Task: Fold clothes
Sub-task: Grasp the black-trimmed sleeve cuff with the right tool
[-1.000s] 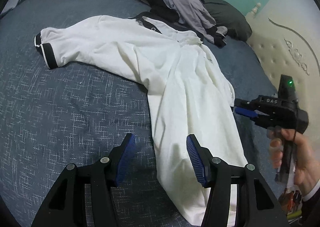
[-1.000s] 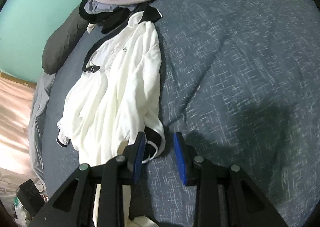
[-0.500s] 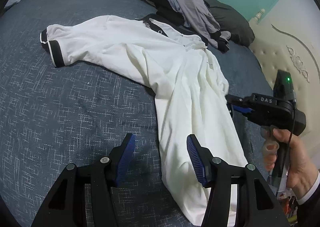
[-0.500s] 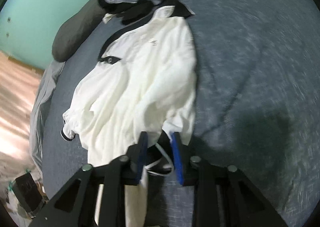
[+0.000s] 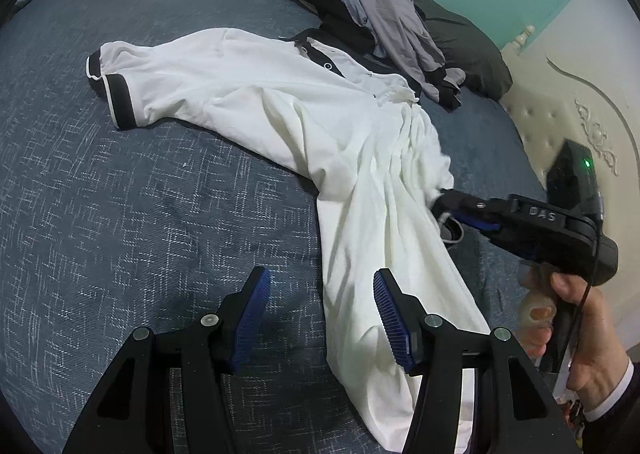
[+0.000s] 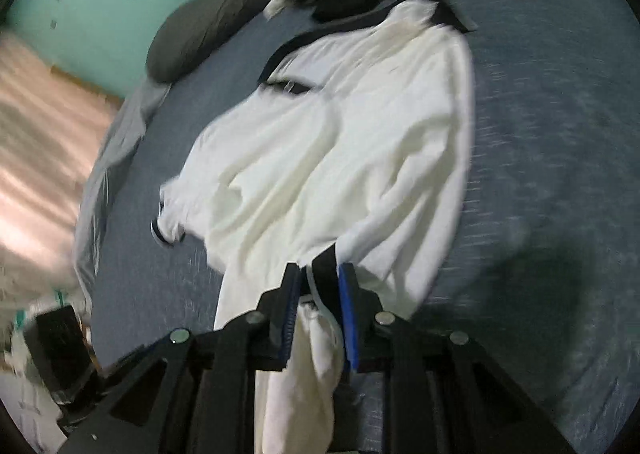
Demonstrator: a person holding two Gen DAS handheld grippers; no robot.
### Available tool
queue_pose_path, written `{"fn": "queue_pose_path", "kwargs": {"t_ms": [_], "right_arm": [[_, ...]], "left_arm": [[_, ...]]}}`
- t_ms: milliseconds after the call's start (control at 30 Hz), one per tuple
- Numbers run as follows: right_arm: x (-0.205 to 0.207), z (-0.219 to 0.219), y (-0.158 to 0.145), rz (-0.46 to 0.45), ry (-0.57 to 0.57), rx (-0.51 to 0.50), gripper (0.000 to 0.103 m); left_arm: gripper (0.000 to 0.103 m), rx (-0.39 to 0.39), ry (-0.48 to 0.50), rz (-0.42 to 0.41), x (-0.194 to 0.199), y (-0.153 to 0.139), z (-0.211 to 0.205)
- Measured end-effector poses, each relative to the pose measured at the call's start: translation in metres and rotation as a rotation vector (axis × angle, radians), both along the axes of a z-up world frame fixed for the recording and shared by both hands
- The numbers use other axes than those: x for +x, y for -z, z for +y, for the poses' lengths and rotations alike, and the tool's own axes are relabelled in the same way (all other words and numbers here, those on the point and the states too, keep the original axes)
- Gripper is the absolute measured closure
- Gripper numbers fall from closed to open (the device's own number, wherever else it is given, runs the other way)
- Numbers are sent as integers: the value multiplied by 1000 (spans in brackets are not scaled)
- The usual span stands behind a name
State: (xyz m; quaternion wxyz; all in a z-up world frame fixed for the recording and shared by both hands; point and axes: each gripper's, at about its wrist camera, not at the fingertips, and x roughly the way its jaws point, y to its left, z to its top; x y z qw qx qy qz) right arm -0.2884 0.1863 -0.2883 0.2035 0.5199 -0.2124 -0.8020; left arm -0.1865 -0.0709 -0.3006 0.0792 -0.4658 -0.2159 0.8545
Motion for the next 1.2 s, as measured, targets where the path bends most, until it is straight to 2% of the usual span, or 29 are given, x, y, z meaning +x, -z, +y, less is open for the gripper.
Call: {"fn": "queue_pose_path", "kwargs": {"t_ms": [67, 133, 467, 633, 733, 833, 1033, 1133, 1200], "right_arm": [[3, 13, -1, -2, 46, -2, 68], [7, 25, 2, -21, 93, 19, 64], [30, 40, 12, -75, 168, -78, 63], [25, 32, 19, -81, 198, -26, 63], [23, 35, 23, -81, 217, -10, 89], [25, 43, 17, -50, 232, 5, 97], [31, 73, -7, 33, 279, 19, 101], [27, 82, -9, 22, 254, -53, 101], [25, 79, -10, 18, 234, -56, 99]], "left_arm": [[45, -3, 1, 3, 0, -1, 1], [45, -2, 1, 2, 0, 0, 1], [45, -3, -4, -3, 0, 1, 0], [45, 0, -4, -6, 0, 2, -1], [45, 3, -10, -6, 0, 3, -3], [45, 0, -5, -11, -1, 4, -1], [45, -10, 7, -11, -1, 5, 4], [45, -10, 5, -18, -3, 7, 4], [45, -12, 4, -18, -3, 7, 4]]}}
